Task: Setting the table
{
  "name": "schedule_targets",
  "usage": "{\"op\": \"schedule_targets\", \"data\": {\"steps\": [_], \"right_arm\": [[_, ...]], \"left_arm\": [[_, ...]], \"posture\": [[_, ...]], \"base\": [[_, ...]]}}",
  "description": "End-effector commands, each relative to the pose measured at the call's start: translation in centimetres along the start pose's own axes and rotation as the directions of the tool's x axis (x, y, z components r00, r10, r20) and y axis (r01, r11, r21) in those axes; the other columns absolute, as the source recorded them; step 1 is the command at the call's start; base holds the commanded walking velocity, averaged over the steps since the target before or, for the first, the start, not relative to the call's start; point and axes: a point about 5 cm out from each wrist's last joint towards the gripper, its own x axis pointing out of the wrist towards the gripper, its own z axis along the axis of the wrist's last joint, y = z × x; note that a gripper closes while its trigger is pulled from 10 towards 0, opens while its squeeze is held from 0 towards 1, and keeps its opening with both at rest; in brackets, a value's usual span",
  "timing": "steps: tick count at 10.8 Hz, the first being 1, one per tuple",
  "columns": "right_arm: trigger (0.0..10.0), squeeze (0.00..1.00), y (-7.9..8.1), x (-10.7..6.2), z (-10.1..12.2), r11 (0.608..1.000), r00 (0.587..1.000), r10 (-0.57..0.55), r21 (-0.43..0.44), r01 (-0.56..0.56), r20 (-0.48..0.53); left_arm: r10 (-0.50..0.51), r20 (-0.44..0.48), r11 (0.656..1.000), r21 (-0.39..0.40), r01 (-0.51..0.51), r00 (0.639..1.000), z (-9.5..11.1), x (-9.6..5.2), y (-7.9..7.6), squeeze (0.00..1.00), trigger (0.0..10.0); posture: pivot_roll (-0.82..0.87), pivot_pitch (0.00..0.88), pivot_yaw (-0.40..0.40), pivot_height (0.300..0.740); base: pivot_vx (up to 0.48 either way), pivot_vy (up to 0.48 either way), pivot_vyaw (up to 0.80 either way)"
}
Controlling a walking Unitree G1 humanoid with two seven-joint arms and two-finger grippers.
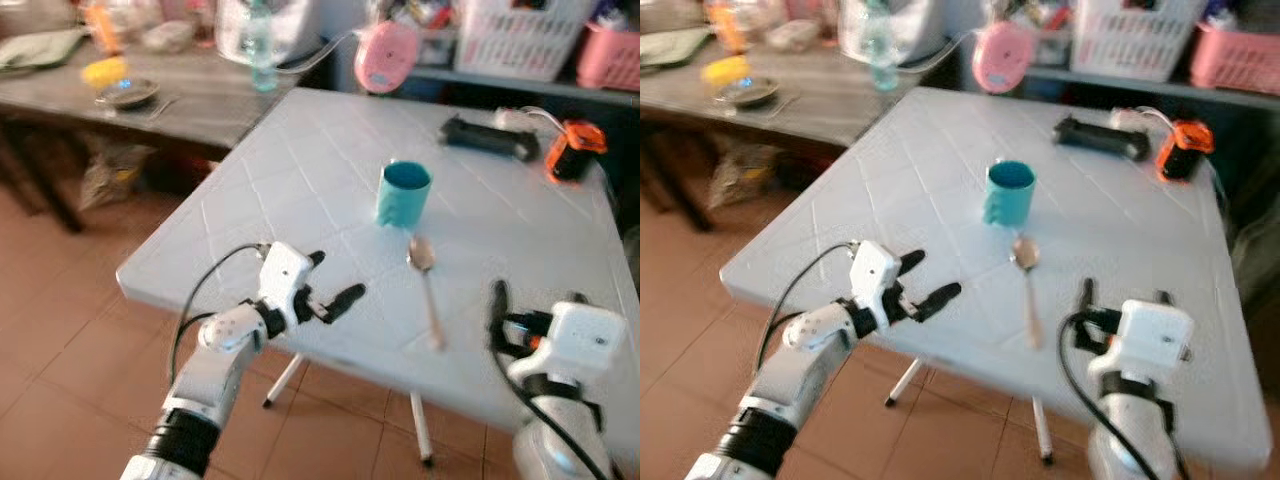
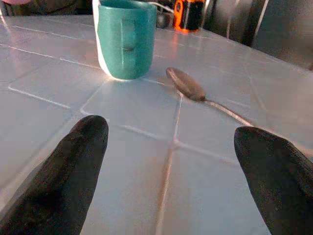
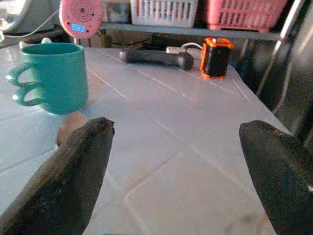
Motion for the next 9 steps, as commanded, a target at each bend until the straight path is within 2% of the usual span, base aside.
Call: {"op": "schedule_targets", "data": {"steps": [1, 6, 8, 9], "right_arm": [[10.0, 0.00, -0.2, 0.0, -0.1, 1.000, 1.000, -0.009, -0.001, 0.009, -0.006], [10.0, 0.00, 0.0, 0.1, -0.3, 1.000, 1.000, 0.001, -0.002, -0.001, -0.012], [10.0, 0.00, 0.4, 0.4, -0.4, 1.000, 0.999, 0.024, 0.008, -0.024, -0.027], [10.0, 0.00, 0.9, 0.5, -0.8, 0.997, 0.996, 0.070, 0.039, -0.068, -0.058]], "left_arm": [[-0.002, -0.001, 1.000, 0.004, 0.002, 1.000, 0.0, 0.1, -0.2, 0.00, 10.0], [-0.020, 0.016, 1.000, 0.007, 0.020, 1.000, 0.1, 0.1, -0.7, 0.00, 10.0], [-0.024, 0.013, 1.000, 0.016, 0.024, 1.000, 0.1, 0.0, -0.6, 0.00, 10.0], [-0.037, 0.005, 0.999, 0.011, 0.037, 0.999, 0.1, -0.1, -0.7, 0.00, 10.0]], "posture": [[-0.06, 0.083, 0.044, 0.740], [-0.05, 0.089, 0.042, 0.740], [-0.05, 0.091, 0.039, 0.740], [-0.05, 0.096, 0.037, 0.740]], "base": [[0.000, 0.307, 0.00], [0.000, 0.000, 0.00], [0.000, 0.000, 0.00], [0.000, 0.000, 0.00]]}}
